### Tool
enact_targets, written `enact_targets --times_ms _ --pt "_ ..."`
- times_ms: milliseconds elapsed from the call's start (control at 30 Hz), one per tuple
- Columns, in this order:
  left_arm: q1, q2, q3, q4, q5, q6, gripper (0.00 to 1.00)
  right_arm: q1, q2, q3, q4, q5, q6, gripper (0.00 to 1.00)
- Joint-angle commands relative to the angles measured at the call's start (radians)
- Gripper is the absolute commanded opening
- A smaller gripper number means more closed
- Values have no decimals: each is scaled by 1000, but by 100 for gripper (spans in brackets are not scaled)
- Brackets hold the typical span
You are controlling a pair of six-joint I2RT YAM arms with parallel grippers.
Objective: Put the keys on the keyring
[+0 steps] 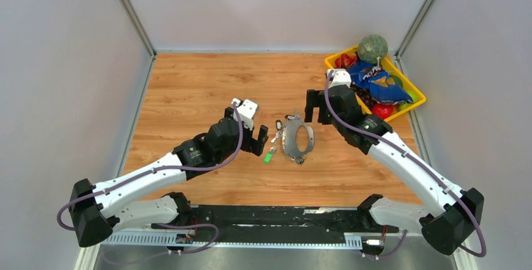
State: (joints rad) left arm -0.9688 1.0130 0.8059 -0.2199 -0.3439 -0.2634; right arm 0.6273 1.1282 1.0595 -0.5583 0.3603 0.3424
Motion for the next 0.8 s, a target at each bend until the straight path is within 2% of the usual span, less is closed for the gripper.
enact_targets --times_ms 0,200,300,500,767 --pt "-1 -12 -18 31 39 -74 100 8 -24 21 -3 -69 -42 100" --pt "-2 -45 -78 44 58 -128 100 8 -20 -15 -4 -215 -87 99" --pt "-1 -69 -120 52 66 -154 100 20 -13 -38 -3 -276 -104 94" --pt "-1 -119 -177 54 74 -183 100 71 26 -102 -10 -283 -57 87" --pt "-1 -205 -213 28 87 -191 100 155 70 -234 62 -219 153 70"
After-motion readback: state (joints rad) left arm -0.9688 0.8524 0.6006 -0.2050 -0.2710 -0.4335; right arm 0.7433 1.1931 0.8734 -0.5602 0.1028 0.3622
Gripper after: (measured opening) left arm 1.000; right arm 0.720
